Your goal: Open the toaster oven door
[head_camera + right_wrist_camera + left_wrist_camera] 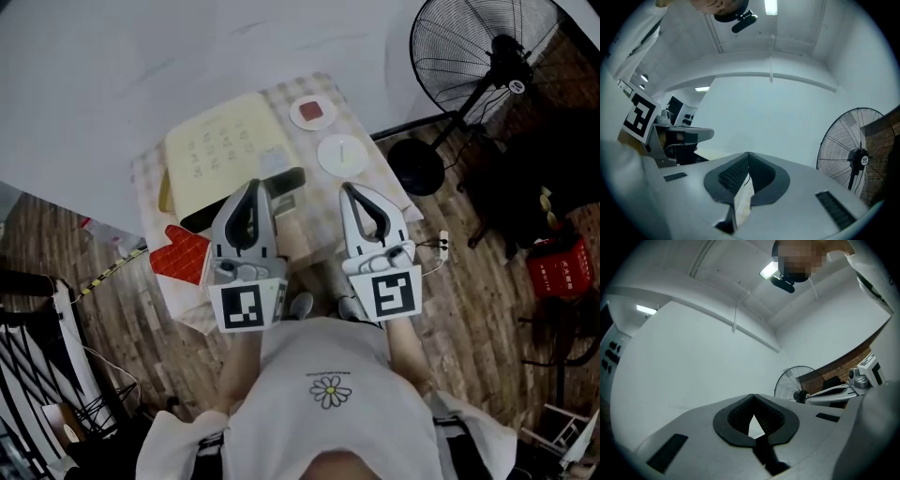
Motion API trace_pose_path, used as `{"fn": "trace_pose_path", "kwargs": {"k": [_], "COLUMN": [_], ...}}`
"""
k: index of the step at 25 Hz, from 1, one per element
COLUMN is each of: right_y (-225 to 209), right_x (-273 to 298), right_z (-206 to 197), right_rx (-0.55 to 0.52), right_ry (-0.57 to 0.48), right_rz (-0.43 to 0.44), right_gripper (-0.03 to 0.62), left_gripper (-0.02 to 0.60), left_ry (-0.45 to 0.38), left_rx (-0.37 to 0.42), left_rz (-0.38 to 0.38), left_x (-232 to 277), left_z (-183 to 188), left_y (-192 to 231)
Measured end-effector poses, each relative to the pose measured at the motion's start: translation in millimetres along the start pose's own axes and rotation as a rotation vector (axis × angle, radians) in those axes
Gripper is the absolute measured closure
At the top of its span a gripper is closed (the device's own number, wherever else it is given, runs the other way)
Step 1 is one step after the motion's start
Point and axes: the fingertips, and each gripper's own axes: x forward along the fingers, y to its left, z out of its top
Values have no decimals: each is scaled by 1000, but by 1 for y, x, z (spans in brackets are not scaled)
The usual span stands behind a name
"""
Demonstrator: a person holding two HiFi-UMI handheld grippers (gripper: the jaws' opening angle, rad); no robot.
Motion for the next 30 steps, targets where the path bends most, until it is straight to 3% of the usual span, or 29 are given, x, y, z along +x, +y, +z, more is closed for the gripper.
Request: {"fn": "trace_pose_path", "kwargs": {"k": [8,16,18,20,25,30], "right_y": [3,25,35,51,91,124], "right_x": [19,54,61,68,77,88], "right_z": [19,59,70,77,71,19], "right_rx": [-6,-97,-130,-167,-307,-513], "right_ry": [-54,-128,-141,-151,-142,22], "right_rz": [153,429,518,618,854,1036], "right_gripper": [585,579,548,494,448,393], "left_gripper": [566,565,565,565,565,564], "left_ry": [-15,-7,-7,-5,7,33], "left_rx": [81,28,23,23,31,41], "left_rz": [100,267,306,347,420,457], "left_x": [-8,-40,-48,-56,-74,-91], "left_z": [22,19,20,20,15,6], "left_y": [22,42,48,56,69,84]}}
